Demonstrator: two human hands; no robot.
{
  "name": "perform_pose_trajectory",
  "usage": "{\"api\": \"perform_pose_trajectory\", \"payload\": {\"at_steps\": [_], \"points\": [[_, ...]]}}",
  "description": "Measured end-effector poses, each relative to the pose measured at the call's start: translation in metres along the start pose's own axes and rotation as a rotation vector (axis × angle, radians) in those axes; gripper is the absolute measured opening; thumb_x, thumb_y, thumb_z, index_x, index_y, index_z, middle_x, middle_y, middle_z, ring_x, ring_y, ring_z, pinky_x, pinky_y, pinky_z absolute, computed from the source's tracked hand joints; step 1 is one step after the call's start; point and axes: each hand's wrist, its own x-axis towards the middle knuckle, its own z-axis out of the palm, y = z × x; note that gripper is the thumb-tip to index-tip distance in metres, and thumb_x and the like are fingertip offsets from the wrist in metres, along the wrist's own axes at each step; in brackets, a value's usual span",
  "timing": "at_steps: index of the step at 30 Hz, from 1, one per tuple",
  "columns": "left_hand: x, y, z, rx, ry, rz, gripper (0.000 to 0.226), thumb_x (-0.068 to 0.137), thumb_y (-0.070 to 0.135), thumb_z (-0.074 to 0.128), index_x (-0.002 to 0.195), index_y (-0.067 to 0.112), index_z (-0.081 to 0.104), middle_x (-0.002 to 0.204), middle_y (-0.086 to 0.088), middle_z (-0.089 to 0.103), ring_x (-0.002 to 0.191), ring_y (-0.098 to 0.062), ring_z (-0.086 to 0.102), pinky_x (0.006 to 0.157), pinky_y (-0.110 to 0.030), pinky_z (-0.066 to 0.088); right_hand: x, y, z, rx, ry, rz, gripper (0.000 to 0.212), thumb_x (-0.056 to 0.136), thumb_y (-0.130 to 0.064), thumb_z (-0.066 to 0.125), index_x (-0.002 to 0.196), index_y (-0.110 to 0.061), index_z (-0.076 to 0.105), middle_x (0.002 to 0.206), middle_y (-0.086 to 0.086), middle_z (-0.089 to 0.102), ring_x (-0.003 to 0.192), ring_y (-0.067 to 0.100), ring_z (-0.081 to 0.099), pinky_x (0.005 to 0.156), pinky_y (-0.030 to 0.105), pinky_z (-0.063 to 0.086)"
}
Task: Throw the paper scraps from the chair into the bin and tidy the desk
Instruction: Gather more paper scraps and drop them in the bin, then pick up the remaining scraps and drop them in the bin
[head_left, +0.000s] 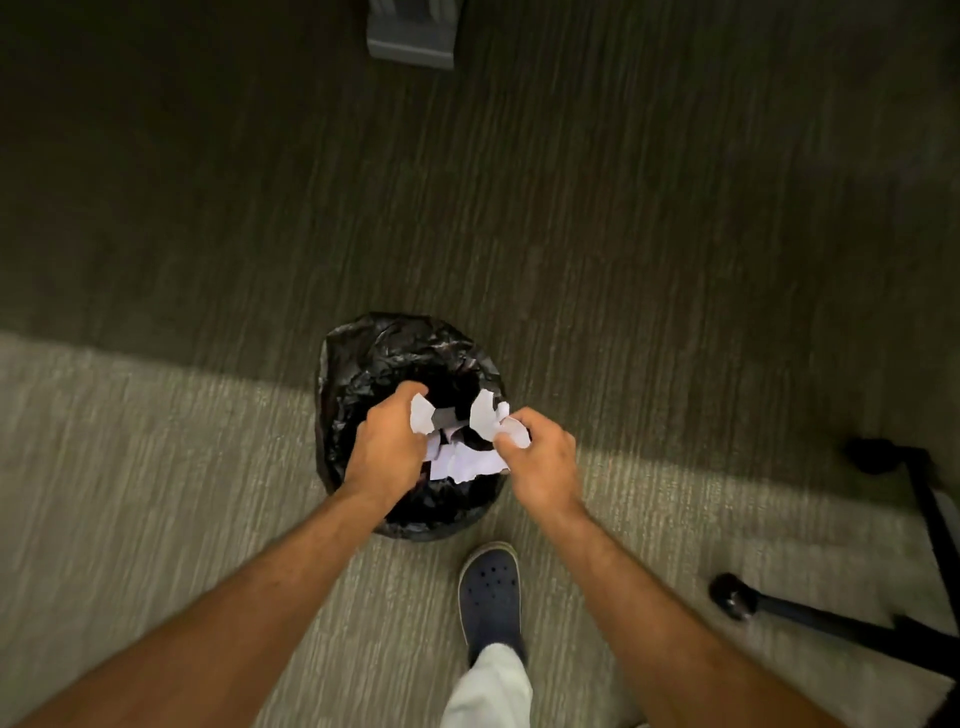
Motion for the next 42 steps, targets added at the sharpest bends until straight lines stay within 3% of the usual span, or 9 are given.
{"api": "perform_pose_trajectory", "payload": {"at_steps": [6, 9, 12, 15, 19, 29, 35, 39, 42], "points": [[0.008, -0.046, 0.026, -0.006, -0.014, -0.081, 0.064, 0.084, 0.004, 0.070, 0.140, 0.024, 0.046, 0.124, -0.009, 0.064, 0.104, -0.029, 0.061, 0.077, -0.034, 0.044, 0.010, 0.021, 0.040, -0.037, -0.132, 0.085, 0.007, 0.087, -0.018, 0.065, 0.093, -0.020, 0.067, 0.091, 0.006, 0.068, 0.090, 0.027, 0.060, 0.065, 0.028, 0.041], [0.008, -0.057, 0.033, 0.002, -0.030, -0.103, 0.076, 0.082, 0.010, 0.076, 0.146, 0.025, 0.039, 0.128, -0.006, 0.063, 0.110, -0.030, 0.062, 0.087, -0.042, 0.052, 0.012, 0.031, 0.055, 0.015, -0.170, 0.133, 0.029, 0.082, -0.020, 0.076, 0.110, -0.018, 0.068, 0.106, 0.005, 0.068, 0.094, 0.024, 0.064, 0.069, 0.029, 0.049], [0.004, -0.058, 0.037, -0.010, -0.007, -0.098, 0.072, 0.082, 0.021, 0.078, 0.143, 0.030, 0.040, 0.114, 0.007, 0.062, 0.103, -0.024, 0.064, 0.084, -0.040, 0.051, 0.012, 0.036, 0.061, -0.011, -0.234, 0.158, 0.062, 0.081, -0.030, 0.080, 0.137, -0.018, 0.057, 0.130, 0.002, 0.059, 0.110, 0.022, 0.061, 0.091, 0.037, 0.053], [0.002, -0.051, 0.039, 0.010, 0.010, -0.092, 0.069, 0.086, 0.020, 0.076, 0.145, 0.026, 0.041, 0.126, 0.000, 0.065, 0.114, -0.029, 0.063, 0.089, -0.043, 0.052, 0.009, 0.036, 0.055, -0.025, -0.249, 0.124, 0.067, 0.085, -0.030, 0.078, 0.145, -0.019, 0.050, 0.138, 0.001, 0.054, 0.125, 0.020, 0.053, 0.104, 0.040, 0.047], [-0.004, -0.024, 0.039, 0.035, 0.008, -0.045, 0.068, 0.090, 0.022, 0.073, 0.149, 0.022, 0.039, 0.137, -0.004, 0.061, 0.122, -0.029, 0.059, 0.096, -0.047, 0.050, -0.001, 0.033, 0.025, 0.009, -0.203, 0.072, 0.062, 0.087, -0.029, 0.076, 0.144, -0.022, 0.052, 0.136, -0.005, 0.054, 0.128, 0.012, 0.049, 0.102, 0.028, 0.041], [-0.027, 0.133, 0.072, 0.061, 0.040, 0.230, 0.056, 0.087, 0.023, 0.076, 0.139, 0.021, 0.053, 0.124, -0.003, 0.068, 0.110, -0.024, 0.065, 0.091, -0.041, 0.052, -0.022, 0.040, -0.131, -0.057, 0.123, -0.016, 0.051, 0.091, -0.031, 0.070, 0.139, -0.025, 0.057, 0.129, -0.006, 0.058, 0.125, 0.021, 0.047, 0.108, 0.040, 0.039], [-0.067, 0.255, 0.131, 0.033, 0.030, 0.420, 0.051, 0.084, 0.025, 0.077, 0.131, 0.026, 0.058, 0.107, 0.006, 0.068, 0.096, -0.015, 0.065, 0.084, -0.036, 0.052, -0.049, 0.060, -0.262, -0.100, 0.349, -0.060, 0.046, 0.088, -0.028, 0.072, 0.132, -0.023, 0.063, 0.110, -0.007, 0.063, 0.105, 0.017, 0.048, 0.091, 0.025, 0.038], [-0.111, 0.332, 0.187, 0.009, -0.046, 0.543, 0.048, 0.081, 0.024, 0.078, 0.126, 0.027, 0.060, 0.097, 0.009, 0.066, 0.091, -0.012, 0.064, 0.083, -0.034, 0.052, -0.081, 0.090, -0.362, -0.084, 0.510, -0.096, 0.036, 0.087, -0.024, 0.072, 0.123, -0.021, 0.068, 0.096, -0.005, 0.063, 0.096, 0.017, 0.052, 0.089, 0.026, 0.042], [-0.148, 0.381, 0.234, 0.056, -0.162, 0.651, 0.050, 0.082, 0.029, 0.078, 0.128, 0.030, 0.059, 0.097, 0.011, 0.066, 0.093, -0.009, 0.065, 0.084, -0.033, 0.054, -0.105, 0.131, -0.434, -0.087, 0.603, -0.081, 0.033, 0.088, -0.026, 0.071, 0.121, -0.023, 0.067, 0.094, -0.007, 0.062, 0.098, 0.015, 0.055, 0.087, 0.009, 0.031]]}}
